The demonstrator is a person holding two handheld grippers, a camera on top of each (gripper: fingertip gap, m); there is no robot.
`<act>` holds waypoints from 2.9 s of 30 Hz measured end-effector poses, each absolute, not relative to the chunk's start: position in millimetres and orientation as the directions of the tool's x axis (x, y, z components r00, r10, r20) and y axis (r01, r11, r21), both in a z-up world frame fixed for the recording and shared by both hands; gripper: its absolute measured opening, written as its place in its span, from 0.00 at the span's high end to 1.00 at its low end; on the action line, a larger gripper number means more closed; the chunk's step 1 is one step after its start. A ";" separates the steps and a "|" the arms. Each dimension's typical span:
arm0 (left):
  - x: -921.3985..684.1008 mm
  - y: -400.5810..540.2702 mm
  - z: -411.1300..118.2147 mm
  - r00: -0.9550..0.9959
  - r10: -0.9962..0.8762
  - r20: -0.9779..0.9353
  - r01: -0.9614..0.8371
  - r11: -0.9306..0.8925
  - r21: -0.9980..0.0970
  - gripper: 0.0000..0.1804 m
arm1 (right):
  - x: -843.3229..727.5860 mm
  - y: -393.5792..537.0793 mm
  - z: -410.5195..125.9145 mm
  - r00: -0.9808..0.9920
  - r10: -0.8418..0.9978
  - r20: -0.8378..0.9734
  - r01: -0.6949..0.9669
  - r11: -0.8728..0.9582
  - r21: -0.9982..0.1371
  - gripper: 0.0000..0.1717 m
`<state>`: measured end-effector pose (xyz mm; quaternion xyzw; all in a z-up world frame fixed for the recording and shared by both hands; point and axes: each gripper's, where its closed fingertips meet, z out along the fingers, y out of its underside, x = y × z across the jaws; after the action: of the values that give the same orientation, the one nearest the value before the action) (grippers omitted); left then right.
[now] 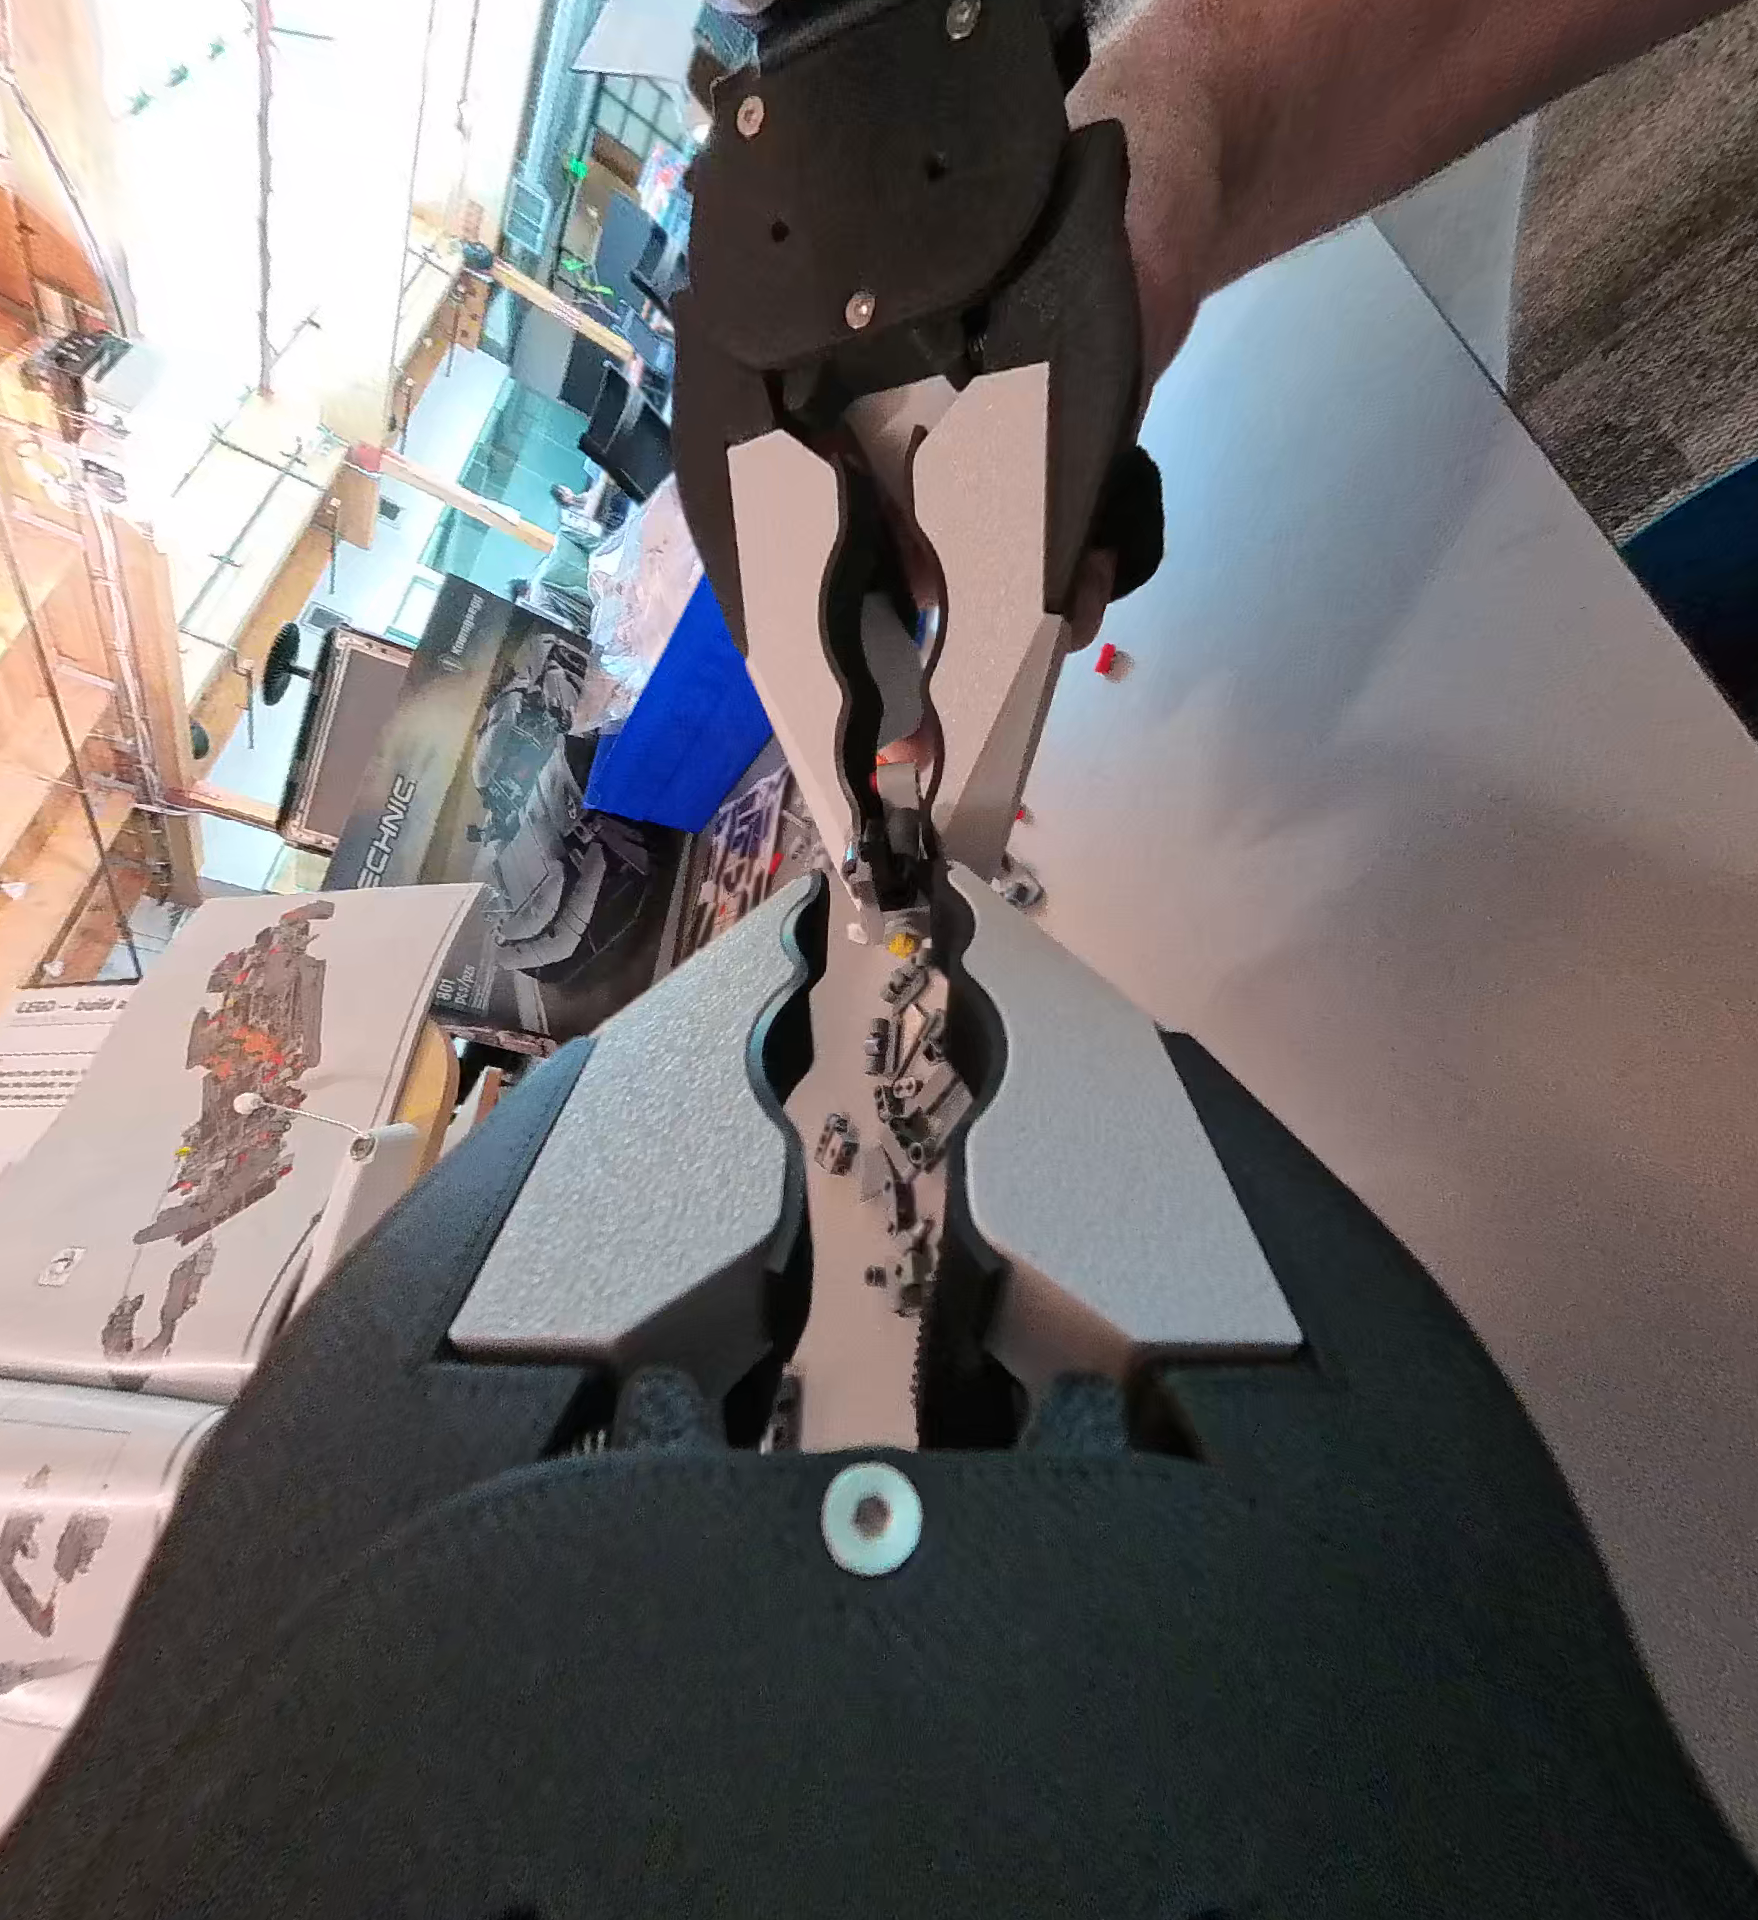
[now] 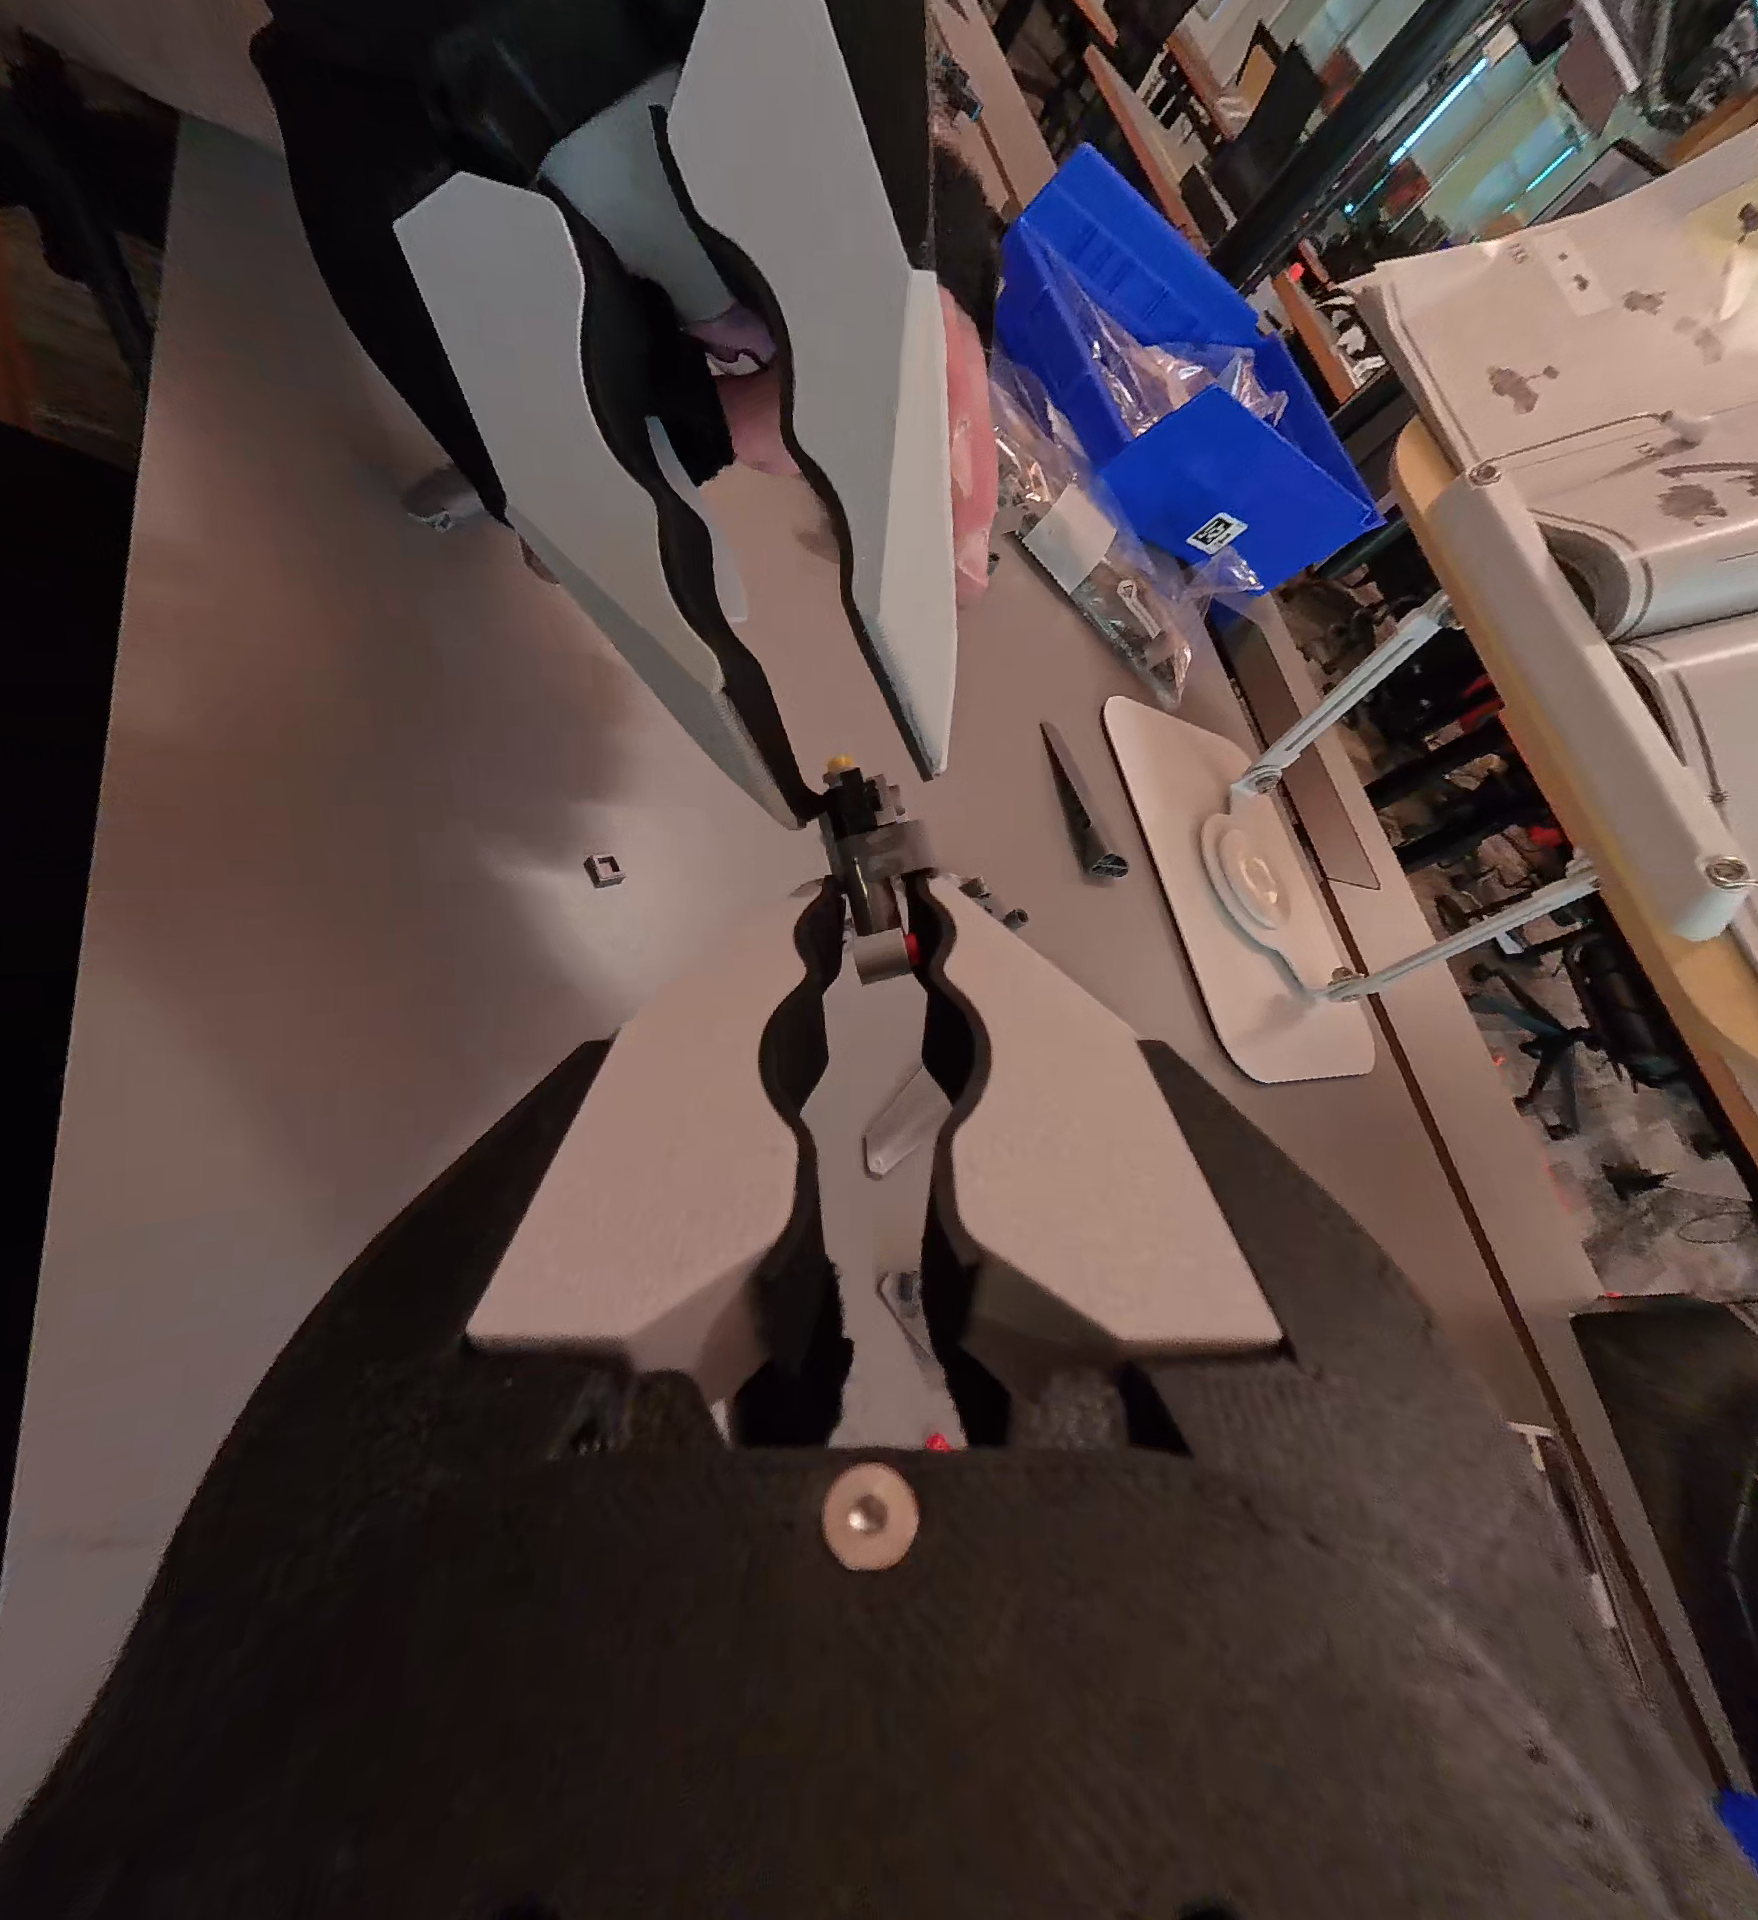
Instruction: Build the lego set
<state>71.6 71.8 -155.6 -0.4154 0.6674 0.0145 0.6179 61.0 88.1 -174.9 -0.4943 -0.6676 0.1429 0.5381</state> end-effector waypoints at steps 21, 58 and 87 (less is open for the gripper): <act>69.4 78.8 -158.9 0.066 -0.412 -0.909 -0.600 0.711 -0.366 0.93 | 61.0 90.5 -168.0 0.109 0.710 0.695 0.557 0.536 -0.635 0.94; -45.0 158.9 -181.1 0.077 -0.354 -0.932 -0.862 0.445 -0.241 0.87 | 61.9 127.8 -249.6 0.032 0.982 0.188 0.747 0.101 -0.657 0.89; -103.3 183.1 -82.5 0.526 -0.155 -0.836 -0.758 0.362 -0.543 0.88 | 171.3 159.9 -126.3 0.561 0.488 0.668 0.647 0.244 -0.722 0.94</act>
<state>-103.3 183.1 -82.5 -0.5223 0.4369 0.2152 0.7000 171.3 159.9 -126.3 -0.6116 -0.4643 -0.0624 0.6376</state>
